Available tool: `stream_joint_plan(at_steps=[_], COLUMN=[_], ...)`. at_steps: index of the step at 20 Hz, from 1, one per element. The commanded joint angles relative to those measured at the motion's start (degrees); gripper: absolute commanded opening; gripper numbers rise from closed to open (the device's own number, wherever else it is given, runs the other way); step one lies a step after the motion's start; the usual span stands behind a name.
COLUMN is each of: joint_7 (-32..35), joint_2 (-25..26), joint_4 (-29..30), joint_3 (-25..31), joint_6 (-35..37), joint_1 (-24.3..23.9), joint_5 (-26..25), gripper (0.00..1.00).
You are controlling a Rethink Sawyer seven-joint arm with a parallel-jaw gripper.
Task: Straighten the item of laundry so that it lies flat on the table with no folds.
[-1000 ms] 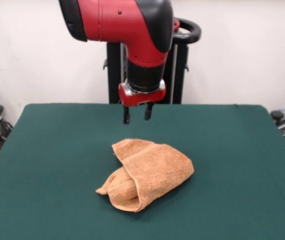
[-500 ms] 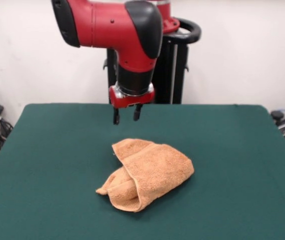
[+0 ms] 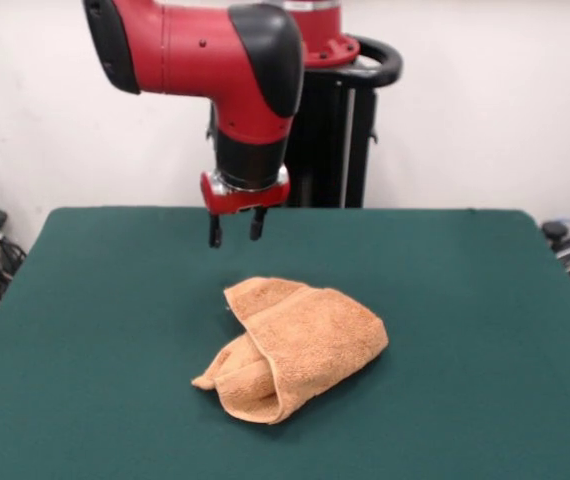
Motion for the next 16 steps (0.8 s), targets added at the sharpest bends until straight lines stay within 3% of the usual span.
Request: stream_joint_plan(at_steps=[1, 9, 16], joint_7=[4.2, 3.9, 7.5], joint_2=[2.6, 2.6, 4.2], joint_4=[-1.2, -1.8, -5.1], joint_3=[-0.2, -0.1, -0.2], joint_6=[-1.1, 0.0, 3.3], joint_1=[0.2, 0.4, 4.5], joint_5=[-2.7, -2.6, 0.5], gripper=[1.00, 1.00, 1.00])
